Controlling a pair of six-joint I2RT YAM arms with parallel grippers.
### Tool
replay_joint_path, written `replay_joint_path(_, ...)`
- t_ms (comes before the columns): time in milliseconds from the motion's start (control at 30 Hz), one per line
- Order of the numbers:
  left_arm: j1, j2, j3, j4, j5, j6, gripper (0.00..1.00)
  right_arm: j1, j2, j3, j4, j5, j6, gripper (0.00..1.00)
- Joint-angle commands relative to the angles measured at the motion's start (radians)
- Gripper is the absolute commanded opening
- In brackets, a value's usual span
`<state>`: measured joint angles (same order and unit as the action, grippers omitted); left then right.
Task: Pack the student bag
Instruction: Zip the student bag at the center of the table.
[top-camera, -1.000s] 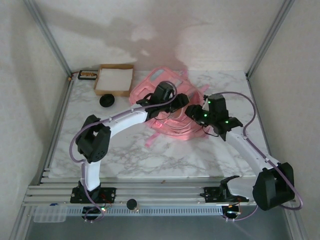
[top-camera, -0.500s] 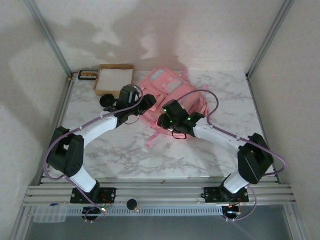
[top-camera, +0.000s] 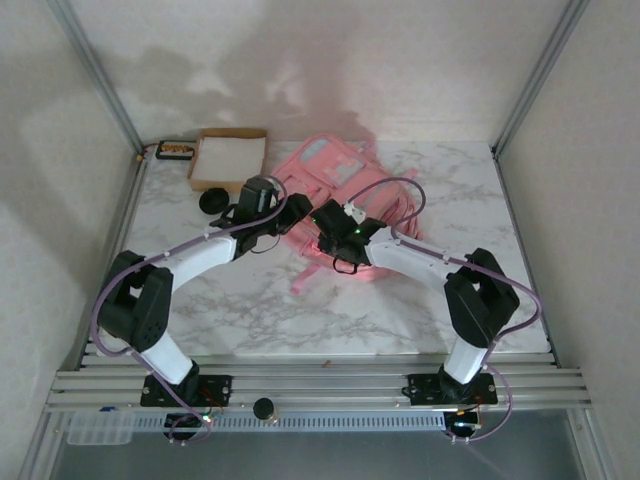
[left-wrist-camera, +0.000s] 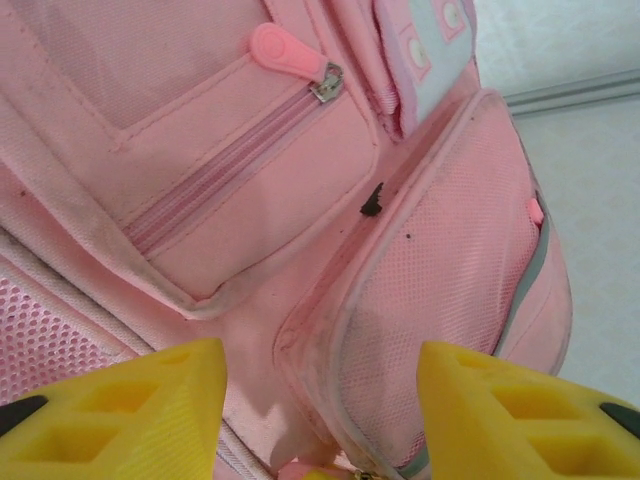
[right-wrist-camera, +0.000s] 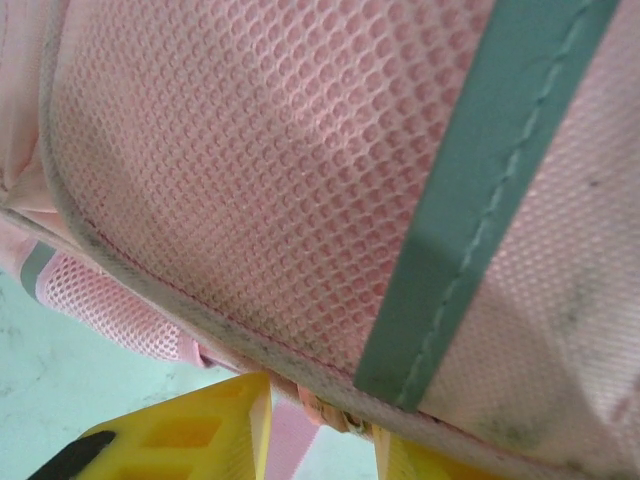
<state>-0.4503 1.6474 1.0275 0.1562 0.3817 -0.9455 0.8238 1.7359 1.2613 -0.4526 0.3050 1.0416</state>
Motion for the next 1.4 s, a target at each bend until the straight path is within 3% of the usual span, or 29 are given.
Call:
replay_joint_path(0,-0.008,0.017,-0.03,0.073,-0.006,-0.058,0.53,-0.001,0.02,0.022,0.049,0.066,0.017,0.31)
replay_joint_path(100,-0.028,0.037,-0.015,0.096,-0.001,-0.08,0.53,-0.02,0.048,0.022,0.028,0.052,0.032,0.24)
replay_joint_path(167,-0.054,0.058,0.006,0.095,-0.007,-0.094,0.53,-0.022,0.037,0.01,0.048,0.048,0.027,0.14)
replay_joint_path(333,-0.101,0.137,0.036,0.152,-0.056,-0.17,0.49,-0.017,-0.015,-0.007,0.061,0.011,-0.016,0.04)
replay_joint_path(633,-0.094,0.201,0.054,0.092,-0.321,-0.197,0.0,-0.068,-0.179,-0.126,-0.065,-0.011,-0.033,0.0)
replay_joint_path(800,-0.074,0.21,0.059,0.082,-0.349,-0.171,0.0,-0.124,-0.264,-0.179,-0.129,-0.055,-0.123,0.0)
replay_joint_path(1000,-0.05,0.198,0.116,-0.012,-0.417,-0.077,0.0,-0.29,-0.363,-0.26,-0.069,-0.18,-0.219,0.0)
replay_joint_path(1167,-0.019,0.204,0.167,0.001,-0.281,0.01,0.0,-0.247,-0.295,-0.218,-0.006,-0.284,-0.325,0.0)
replay_joint_path(1200,-0.021,0.191,0.163,0.01,-0.224,-0.004,0.07,-0.228,-0.277,-0.204,0.009,-0.31,-0.351,0.0)
replay_joint_path(1267,-0.032,0.146,0.125,0.067,-0.129,-0.06,0.39,-0.211,-0.248,-0.176,-0.004,-0.32,-0.366,0.0)
replay_joint_path(1300,-0.048,0.111,0.097,0.08,-0.124,-0.096,0.47,-0.21,-0.246,-0.174,-0.005,-0.336,-0.369,0.0)
replay_joint_path(1367,-0.097,0.05,0.042,0.092,-0.139,-0.171,0.52,-0.211,-0.262,-0.189,0.015,-0.364,-0.377,0.0)
